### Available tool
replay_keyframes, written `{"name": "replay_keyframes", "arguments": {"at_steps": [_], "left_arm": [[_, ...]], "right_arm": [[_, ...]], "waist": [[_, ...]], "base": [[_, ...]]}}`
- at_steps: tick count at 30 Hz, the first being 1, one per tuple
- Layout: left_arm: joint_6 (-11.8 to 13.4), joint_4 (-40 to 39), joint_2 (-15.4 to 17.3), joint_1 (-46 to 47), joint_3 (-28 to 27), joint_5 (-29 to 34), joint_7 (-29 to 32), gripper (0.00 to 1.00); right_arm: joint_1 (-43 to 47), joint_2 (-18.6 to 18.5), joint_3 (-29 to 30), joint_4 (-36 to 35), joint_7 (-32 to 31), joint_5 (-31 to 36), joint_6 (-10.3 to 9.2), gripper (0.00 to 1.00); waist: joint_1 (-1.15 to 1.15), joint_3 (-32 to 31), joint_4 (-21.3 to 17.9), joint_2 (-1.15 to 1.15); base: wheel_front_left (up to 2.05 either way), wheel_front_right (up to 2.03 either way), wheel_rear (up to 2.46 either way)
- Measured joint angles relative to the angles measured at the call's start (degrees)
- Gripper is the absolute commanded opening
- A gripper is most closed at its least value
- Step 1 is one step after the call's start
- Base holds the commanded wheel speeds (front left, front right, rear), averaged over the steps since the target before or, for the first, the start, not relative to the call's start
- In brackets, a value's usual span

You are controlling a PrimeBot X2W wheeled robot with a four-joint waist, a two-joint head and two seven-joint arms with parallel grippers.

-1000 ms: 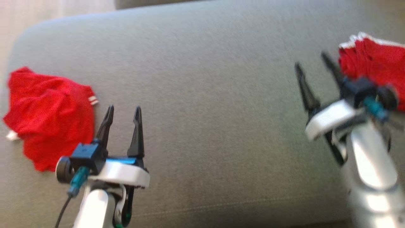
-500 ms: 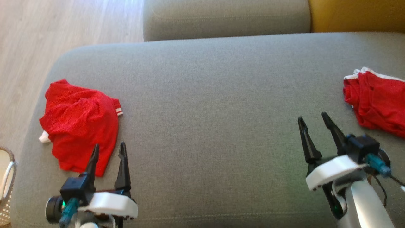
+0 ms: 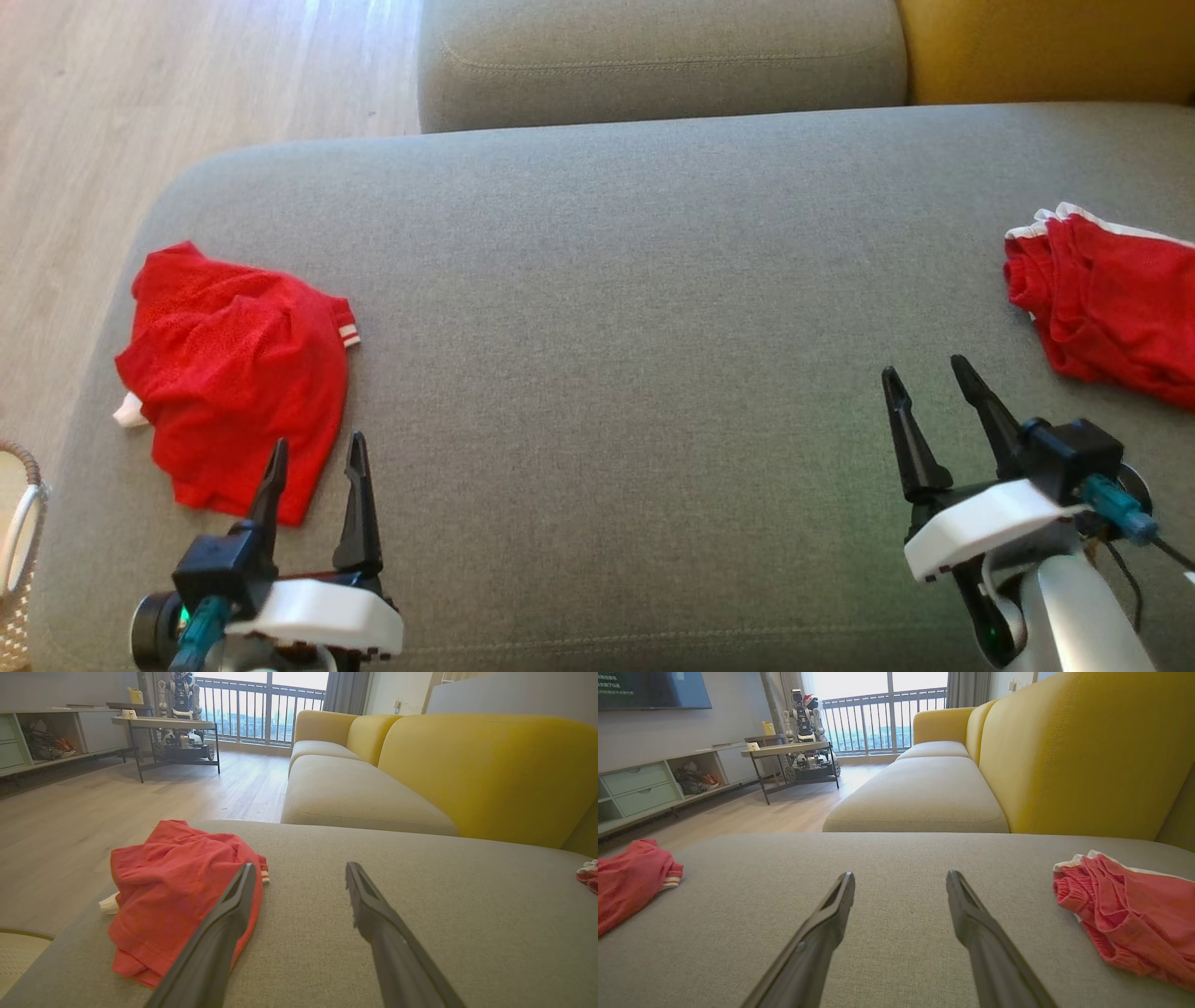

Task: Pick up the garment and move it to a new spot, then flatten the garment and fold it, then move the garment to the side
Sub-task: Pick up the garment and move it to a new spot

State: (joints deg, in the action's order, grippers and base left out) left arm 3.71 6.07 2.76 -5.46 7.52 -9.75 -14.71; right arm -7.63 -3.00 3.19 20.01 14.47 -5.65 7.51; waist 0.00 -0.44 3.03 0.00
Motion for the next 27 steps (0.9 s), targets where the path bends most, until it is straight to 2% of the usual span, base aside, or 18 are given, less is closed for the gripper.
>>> {"name": "replay_keyframes", "arguments": {"at_steps": [8, 16, 27], "left_arm": [[-0.2, 0.6, 0.0, 0.0, 0.1, 0.0, 0.0, 1.00], [-0.6, 0.7, 0.0, 0.0, -0.3, 0.0, 0.0, 1.00], [-1.3, 0.2, 0.0, -0.1, -1.4, 0.6, 0.0, 1.00]], "right_arm": [[0.1, 0.0, 0.0, 0.2, 0.0, -0.5, 0.00, 1.00], [0.3, 0.0, -1.5, 0.2, 0.0, -1.0, 0.00, 1.00], [1.4, 0.0, -3.8, 0.0, 0.0, -2.6, 0.00, 1.00]], "waist": [[0.00, -0.1, 1.0, 0.00], [0.00, -0.4, 4.0, 0.00], [0.01, -0.4, 13.7, 0.00]], "base": [[0.00, 0.00, 0.00], [0.00, 0.00, 0.00], [0.00, 0.00, 0.00]]}}
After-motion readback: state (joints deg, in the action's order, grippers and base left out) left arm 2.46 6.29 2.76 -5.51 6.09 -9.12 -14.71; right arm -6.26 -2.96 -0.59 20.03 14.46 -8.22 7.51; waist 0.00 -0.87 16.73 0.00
